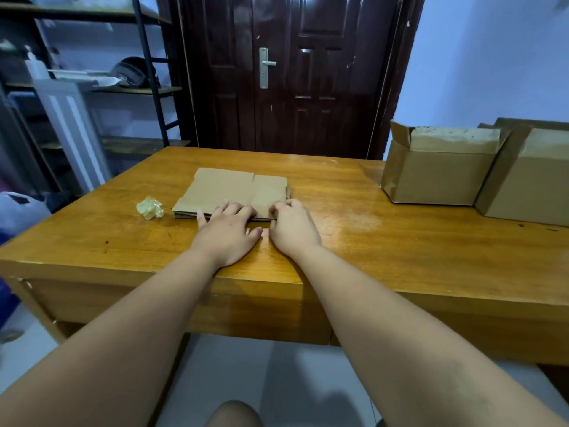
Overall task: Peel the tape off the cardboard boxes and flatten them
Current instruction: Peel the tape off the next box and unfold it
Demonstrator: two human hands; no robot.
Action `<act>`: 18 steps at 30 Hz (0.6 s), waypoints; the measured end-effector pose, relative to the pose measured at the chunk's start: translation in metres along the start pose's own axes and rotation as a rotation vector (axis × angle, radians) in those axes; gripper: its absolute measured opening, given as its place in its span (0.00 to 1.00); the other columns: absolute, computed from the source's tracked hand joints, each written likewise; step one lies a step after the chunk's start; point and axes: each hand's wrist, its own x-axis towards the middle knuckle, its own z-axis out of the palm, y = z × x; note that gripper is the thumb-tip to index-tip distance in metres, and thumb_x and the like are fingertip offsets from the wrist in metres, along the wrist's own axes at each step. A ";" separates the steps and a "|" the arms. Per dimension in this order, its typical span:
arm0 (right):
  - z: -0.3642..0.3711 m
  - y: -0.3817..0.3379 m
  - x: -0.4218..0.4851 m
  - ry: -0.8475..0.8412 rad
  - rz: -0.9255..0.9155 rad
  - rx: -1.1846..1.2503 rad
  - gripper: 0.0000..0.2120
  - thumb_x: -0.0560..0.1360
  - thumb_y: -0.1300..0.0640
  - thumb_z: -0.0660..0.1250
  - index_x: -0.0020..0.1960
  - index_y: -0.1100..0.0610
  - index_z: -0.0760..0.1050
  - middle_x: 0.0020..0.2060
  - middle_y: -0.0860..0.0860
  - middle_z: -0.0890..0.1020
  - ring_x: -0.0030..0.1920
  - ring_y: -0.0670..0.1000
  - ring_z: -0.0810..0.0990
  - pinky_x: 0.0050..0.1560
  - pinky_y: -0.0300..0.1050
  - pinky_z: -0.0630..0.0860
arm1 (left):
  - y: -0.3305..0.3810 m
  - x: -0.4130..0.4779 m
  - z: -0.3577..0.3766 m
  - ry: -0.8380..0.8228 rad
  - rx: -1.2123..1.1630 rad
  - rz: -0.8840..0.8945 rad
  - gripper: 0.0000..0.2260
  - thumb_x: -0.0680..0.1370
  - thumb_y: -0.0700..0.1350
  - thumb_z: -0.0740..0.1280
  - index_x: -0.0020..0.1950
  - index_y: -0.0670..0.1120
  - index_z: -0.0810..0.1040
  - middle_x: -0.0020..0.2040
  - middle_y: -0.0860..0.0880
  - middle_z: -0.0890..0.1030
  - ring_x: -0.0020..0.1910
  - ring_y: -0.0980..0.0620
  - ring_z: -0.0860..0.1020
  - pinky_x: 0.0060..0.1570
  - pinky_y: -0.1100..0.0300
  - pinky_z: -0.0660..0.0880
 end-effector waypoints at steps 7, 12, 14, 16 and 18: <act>-0.005 0.002 -0.012 0.024 0.051 0.051 0.27 0.77 0.60 0.62 0.74 0.48 0.60 0.68 0.57 0.66 0.63 0.59 0.71 0.60 0.52 0.73 | 0.008 -0.009 -0.003 0.178 0.189 0.079 0.28 0.80 0.52 0.57 0.78 0.55 0.50 0.79 0.50 0.50 0.78 0.45 0.46 0.71 0.37 0.43; -0.026 0.018 -0.025 0.002 0.057 0.088 0.32 0.78 0.58 0.62 0.77 0.45 0.52 0.71 0.58 0.61 0.67 0.60 0.69 0.61 0.52 0.72 | 0.042 -0.009 -0.007 0.252 0.253 0.231 0.29 0.79 0.47 0.59 0.78 0.49 0.52 0.79 0.48 0.51 0.78 0.47 0.47 0.74 0.45 0.43; -0.039 0.030 -0.026 0.023 0.081 0.085 0.33 0.77 0.59 0.63 0.77 0.45 0.53 0.71 0.57 0.61 0.66 0.60 0.70 0.59 0.50 0.71 | 0.067 -0.005 -0.003 0.260 0.160 0.284 0.27 0.80 0.47 0.58 0.78 0.48 0.55 0.79 0.48 0.55 0.78 0.48 0.51 0.75 0.48 0.48; -0.052 0.041 -0.026 0.061 0.107 0.058 0.33 0.77 0.60 0.63 0.77 0.46 0.54 0.71 0.57 0.63 0.64 0.59 0.72 0.56 0.48 0.70 | 0.088 0.001 0.002 0.270 0.089 0.322 0.26 0.80 0.46 0.59 0.78 0.48 0.57 0.78 0.48 0.58 0.77 0.48 0.55 0.75 0.52 0.53; -0.068 0.058 -0.027 0.091 0.134 0.015 0.31 0.77 0.59 0.62 0.77 0.46 0.56 0.70 0.57 0.64 0.65 0.60 0.71 0.60 0.51 0.70 | 0.111 0.009 0.009 0.267 0.033 0.329 0.24 0.81 0.45 0.58 0.77 0.49 0.58 0.78 0.48 0.58 0.77 0.48 0.56 0.73 0.53 0.55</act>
